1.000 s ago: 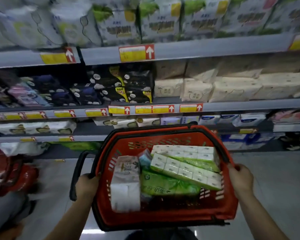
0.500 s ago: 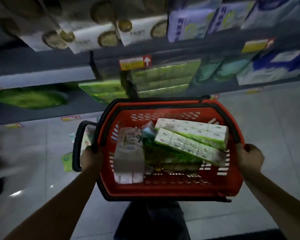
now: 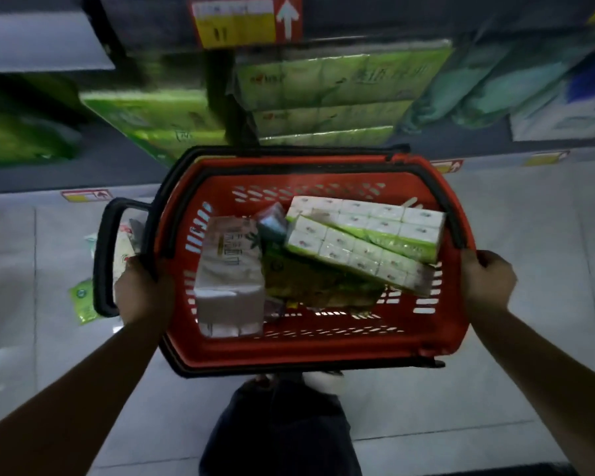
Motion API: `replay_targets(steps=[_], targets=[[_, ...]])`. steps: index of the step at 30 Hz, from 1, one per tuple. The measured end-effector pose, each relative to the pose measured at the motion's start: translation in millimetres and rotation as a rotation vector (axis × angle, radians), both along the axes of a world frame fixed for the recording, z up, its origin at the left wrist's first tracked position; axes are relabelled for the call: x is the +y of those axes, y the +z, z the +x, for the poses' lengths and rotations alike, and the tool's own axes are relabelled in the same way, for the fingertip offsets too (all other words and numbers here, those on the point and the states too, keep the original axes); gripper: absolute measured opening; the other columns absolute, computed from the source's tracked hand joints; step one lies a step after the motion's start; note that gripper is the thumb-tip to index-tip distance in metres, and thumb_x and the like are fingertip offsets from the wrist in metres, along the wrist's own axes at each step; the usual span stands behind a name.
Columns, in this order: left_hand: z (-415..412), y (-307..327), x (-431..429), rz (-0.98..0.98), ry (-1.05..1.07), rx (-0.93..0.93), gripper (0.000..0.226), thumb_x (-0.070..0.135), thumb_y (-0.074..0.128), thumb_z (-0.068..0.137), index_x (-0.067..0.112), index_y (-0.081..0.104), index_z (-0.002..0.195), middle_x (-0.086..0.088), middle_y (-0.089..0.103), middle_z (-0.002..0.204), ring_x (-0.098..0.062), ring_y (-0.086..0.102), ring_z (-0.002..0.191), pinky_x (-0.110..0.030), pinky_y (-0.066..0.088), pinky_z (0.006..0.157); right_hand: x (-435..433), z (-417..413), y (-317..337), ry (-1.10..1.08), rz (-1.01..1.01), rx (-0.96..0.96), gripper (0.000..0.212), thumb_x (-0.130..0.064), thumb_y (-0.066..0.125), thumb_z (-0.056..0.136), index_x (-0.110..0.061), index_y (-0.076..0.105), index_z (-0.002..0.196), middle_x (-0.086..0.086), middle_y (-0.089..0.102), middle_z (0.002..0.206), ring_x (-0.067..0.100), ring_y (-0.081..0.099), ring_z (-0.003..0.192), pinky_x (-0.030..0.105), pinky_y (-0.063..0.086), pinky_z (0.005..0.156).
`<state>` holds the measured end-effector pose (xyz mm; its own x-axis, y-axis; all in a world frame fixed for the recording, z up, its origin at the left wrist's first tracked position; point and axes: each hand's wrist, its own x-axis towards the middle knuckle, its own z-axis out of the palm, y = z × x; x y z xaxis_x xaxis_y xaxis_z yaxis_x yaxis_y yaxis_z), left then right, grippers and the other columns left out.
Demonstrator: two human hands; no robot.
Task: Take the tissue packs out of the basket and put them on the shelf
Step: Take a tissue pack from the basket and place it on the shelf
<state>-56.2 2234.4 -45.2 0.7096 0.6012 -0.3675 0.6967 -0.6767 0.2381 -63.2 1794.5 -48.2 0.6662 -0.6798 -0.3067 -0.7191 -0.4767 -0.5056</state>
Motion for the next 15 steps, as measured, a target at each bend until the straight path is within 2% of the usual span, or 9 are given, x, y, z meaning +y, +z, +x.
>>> replay_targets(steps=[2,5,7,10,15], targets=[[-5,0,11,0.011,0.017,0.013,0.031,0.018,0.050,0.095,-0.007,0.057,0.111,-0.035,0.062,0.101,-0.050,0.058,0.096,-0.049,0.045,0.081,15,4,4,0.023,0.015,-0.017,0.037,-0.035,0.042,0.077,-0.002,0.056,0.071,0.010,0.052,0.061,0.025,0.047,0.060,0.029,0.033,0.064],[-7,3,30,0.006,0.034,0.010,0.032,0.021,0.051,0.095,-0.007,0.060,0.109,-0.034,0.064,0.098,-0.049,0.060,0.092,-0.049,0.047,0.079,39,7,2,0.022,0.047,-0.047,0.033,-0.035,0.039,0.075,-0.004,0.051,0.071,0.002,0.046,0.058,0.020,0.043,0.059,0.028,0.031,0.060],[-2,4,42,0.006,0.048,-0.008,0.032,0.022,0.051,0.096,-0.006,0.061,0.109,-0.033,0.064,0.098,-0.048,0.061,0.092,-0.050,0.047,0.079,56,7,-5,0.001,0.086,-0.078,0.034,-0.035,0.038,0.075,-0.004,0.052,0.075,0.002,0.047,0.061,0.019,0.044,0.059,0.028,0.030,0.058],[12,8,58,0.010,0.066,-0.047,0.034,0.021,0.051,0.096,-0.007,0.061,0.111,-0.034,0.063,0.102,-0.049,0.059,0.097,-0.049,0.046,0.082,76,18,-13,-0.009,0.130,-0.128,0.035,-0.036,0.039,0.075,-0.005,0.056,0.081,0.004,0.053,0.069,0.018,0.047,0.061,0.025,0.032,0.062],[24,14,75,-0.021,0.023,-0.043,0.036,0.024,0.050,0.098,-0.008,0.062,0.112,-0.036,0.063,0.104,-0.049,0.059,0.100,-0.047,0.045,0.084,90,48,-17,0.029,0.115,-0.131,0.030,-0.026,0.046,0.086,-0.001,0.063,0.090,0.010,0.058,0.082,0.023,0.053,0.078,0.027,0.034,0.070]])
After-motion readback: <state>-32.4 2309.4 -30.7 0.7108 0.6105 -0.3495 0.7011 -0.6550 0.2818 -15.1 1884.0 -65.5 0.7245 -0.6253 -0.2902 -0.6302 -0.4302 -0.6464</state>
